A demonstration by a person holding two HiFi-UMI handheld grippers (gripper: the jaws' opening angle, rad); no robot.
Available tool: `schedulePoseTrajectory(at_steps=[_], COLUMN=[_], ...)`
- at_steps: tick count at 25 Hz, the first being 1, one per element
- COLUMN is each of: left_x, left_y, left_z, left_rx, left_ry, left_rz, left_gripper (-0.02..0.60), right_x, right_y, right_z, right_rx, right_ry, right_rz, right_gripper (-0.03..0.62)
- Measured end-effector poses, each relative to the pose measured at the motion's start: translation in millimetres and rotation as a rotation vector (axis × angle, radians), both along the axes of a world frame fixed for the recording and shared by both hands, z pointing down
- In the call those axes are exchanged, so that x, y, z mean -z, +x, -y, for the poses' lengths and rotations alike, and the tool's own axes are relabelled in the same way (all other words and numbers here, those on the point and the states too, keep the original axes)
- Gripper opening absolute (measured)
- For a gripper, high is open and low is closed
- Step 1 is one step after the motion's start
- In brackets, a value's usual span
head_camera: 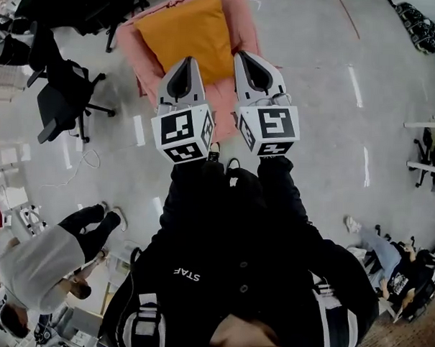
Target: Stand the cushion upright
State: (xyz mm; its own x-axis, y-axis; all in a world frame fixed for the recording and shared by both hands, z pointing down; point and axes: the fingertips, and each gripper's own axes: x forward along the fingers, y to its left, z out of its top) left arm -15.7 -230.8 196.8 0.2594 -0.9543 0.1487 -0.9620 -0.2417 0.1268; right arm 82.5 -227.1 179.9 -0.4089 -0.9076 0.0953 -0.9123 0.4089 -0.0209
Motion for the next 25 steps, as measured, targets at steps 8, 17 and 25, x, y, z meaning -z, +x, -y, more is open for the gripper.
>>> schedulePoseTrajectory(at_steps=[8,17,25], left_x=[38.3,47.3,57.9], left_y=[22.5,30.9,33.9], left_z=[-30.2,-43.0,-51.3], left_rx=[-0.026,-0.023,-0.024], left_ry=[0.07,0.096,0.116], left_rz=[0.018,0.028,0.033], left_gripper=[0.0,0.0,0.0], right_x=[36.9,47.3,56.3], right_y=[19.7,24.9,28.3], right_z=[-34.7,-49.6,-58.0], right_rx=[0.0,0.009,0.009], right_ry=[0.072,0.106,0.129], right_rz=[-0.007,0.003,0.002], right_gripper=[0.012,0.012,0.012])
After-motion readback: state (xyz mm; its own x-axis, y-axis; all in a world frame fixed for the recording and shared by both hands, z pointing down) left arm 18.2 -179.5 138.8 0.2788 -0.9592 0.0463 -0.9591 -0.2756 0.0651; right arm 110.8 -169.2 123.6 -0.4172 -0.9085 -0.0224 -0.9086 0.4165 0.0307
